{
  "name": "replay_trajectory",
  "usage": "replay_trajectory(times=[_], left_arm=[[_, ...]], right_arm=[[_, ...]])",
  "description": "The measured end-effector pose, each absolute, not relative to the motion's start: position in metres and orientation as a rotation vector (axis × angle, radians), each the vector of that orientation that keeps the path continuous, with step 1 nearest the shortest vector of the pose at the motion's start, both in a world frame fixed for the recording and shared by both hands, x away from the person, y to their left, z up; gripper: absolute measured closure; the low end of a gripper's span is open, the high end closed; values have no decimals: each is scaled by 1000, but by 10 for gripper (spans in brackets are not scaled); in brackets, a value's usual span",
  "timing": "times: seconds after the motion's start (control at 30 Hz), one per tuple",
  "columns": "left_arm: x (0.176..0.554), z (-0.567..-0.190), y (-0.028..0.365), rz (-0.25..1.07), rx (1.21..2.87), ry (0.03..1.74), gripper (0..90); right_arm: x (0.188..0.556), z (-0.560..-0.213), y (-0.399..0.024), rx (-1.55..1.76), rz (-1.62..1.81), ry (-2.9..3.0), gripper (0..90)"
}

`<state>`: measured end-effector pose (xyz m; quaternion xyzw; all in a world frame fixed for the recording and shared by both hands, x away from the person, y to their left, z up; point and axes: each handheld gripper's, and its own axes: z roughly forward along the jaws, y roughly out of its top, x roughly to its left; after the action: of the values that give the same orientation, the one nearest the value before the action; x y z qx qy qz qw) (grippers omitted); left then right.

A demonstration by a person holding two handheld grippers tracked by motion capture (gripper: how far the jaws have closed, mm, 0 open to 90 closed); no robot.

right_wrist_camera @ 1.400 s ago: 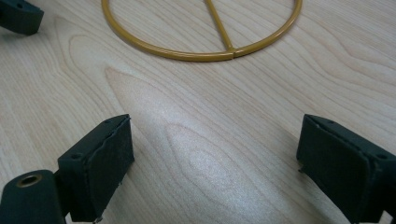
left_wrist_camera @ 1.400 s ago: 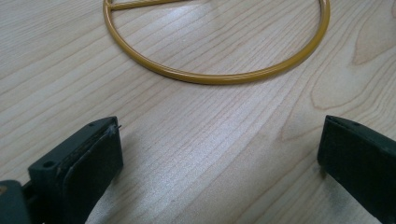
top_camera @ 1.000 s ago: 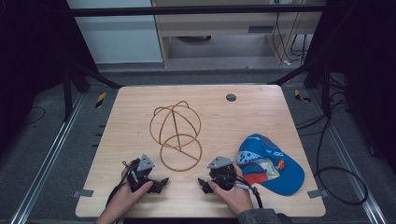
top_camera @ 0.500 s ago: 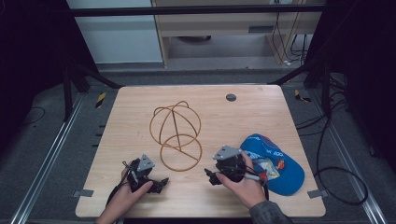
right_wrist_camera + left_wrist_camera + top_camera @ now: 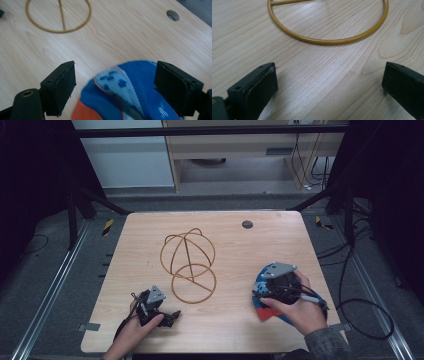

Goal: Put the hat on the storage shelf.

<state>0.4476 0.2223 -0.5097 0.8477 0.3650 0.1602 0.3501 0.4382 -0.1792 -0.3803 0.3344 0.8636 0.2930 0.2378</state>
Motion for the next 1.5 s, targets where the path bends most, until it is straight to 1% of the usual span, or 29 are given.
replay_trajectory(times=[0.13, 0.17, 0.27, 0.4, 0.57, 0.6, 0.87, 1.2, 1.3, 1.33, 1.37, 1.43, 1.47, 1.5], left_arm=[[447, -510, 222, 414, 2197, 947, 0], [447, -510, 222, 414, 2197, 947, 0], [447, -510, 222, 415, 2196, 948, 0], [447, -510, 222, 415, 2196, 948, 0], [447, -510, 222, 415, 2196, 948, 0], [447, -510, 222, 415, 2197, 948, 0], [447, -510, 222, 415, 2197, 948, 0], [447, -510, 222, 415, 2197, 948, 0], [447, -510, 222, 415, 2197, 948, 0], [447, -510, 222, 415, 2197, 948, 0], [447, -510, 222, 415, 2197, 948, 0], [447, -510, 222, 415, 2197, 948, 0], [447, -510, 222, 415, 2197, 948, 0], [447, -510, 222, 415, 2197, 948, 0]], right_arm=[[435, -375, -201, 957, 766, 2372, 204], [435, -375, -201, 957, 766, 2372, 204], [431, -373, -220, 982, 770, 2401, 246], [431, -375, -236, 996, 716, 2420, 300], [437, -380, -248, 1024, 689, 2444, 341], [442, -385, -254, 1039, 672, 2464, 376], [461, -404, -262, 1091, 636, 2533, 420], [478, -413, -259, 1078, 608, 2585, 501], [480, -415, -258, 1079, 596, 2597, 513], [482, -418, -257, 1069, 587, 2610, 541], [482, -418, -257, 1069, 587, 2610, 541], [483, -421, -255, 1058, 564, 2631, 636], [483, -421, -255, 1058, 564, 2631, 636], [483, -423, -255, 1057, 561, 2642, 694]])
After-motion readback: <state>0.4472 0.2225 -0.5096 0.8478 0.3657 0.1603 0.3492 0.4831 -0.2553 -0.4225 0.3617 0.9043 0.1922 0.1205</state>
